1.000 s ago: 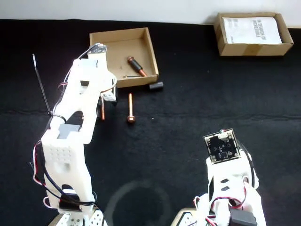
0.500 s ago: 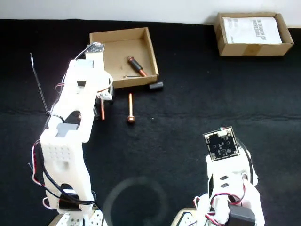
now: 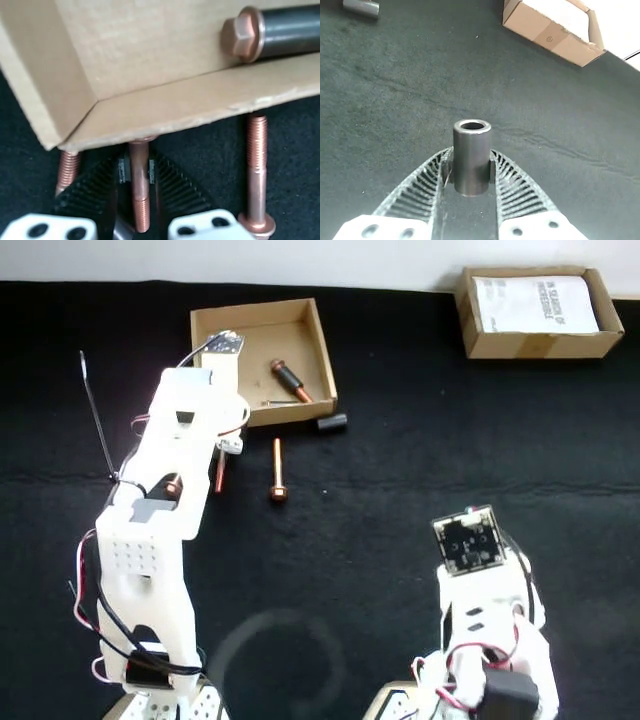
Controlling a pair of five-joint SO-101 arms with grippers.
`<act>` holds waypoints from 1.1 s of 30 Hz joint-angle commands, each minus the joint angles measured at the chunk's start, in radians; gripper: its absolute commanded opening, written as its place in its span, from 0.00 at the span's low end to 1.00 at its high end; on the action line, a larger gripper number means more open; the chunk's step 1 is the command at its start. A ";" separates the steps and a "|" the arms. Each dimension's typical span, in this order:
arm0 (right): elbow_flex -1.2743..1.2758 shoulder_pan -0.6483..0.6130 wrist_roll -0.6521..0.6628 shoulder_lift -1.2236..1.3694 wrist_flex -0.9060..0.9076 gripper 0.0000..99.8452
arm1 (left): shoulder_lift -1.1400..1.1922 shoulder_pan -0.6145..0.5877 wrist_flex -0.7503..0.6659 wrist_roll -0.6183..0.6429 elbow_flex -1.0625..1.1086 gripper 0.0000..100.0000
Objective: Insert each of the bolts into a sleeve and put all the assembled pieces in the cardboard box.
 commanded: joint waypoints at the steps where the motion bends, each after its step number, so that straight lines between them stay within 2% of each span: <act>1: 0.102 0.012 0.006 -0.013 -0.119 0.01 | -0.058 0.036 0.080 -0.005 -0.027 0.01; 4: 0.199 0.024 0.006 -0.013 -0.260 0.01 | -0.157 0.091 0.198 -0.003 -0.028 0.01; 9: 0.306 0.024 0.000 -0.013 -0.483 0.01 | -0.348 0.153 0.215 0.005 -0.018 0.01; 11: 0.344 0.012 -0.087 -0.013 -0.570 0.01 | -0.417 0.170 0.213 0.057 -0.018 0.01; 13: 0.361 0.008 -0.244 -0.013 -0.627 0.01 | -0.483 0.182 0.213 0.101 -0.018 0.01; 16: 0.358 -0.001 -0.443 -0.015 -0.657 0.01 | -0.572 0.196 0.213 0.121 -0.018 0.01; 22: 0.367 -0.124 -0.669 -0.015 -0.662 0.01 | -0.704 0.193 0.212 0.199 -0.016 0.01; 26: 0.369 -0.214 -0.753 -0.015 -0.661 0.01 | -0.774 0.179 0.212 0.264 -0.016 0.01; 29: 0.371 -0.272 -0.770 -0.015 -0.659 0.01 | -0.831 0.157 0.209 0.295 0.004 0.01; 33: 0.371 -0.328 -0.770 -0.015 -0.659 0.01 | -1.000 0.122 0.115 0.281 0.147 0.01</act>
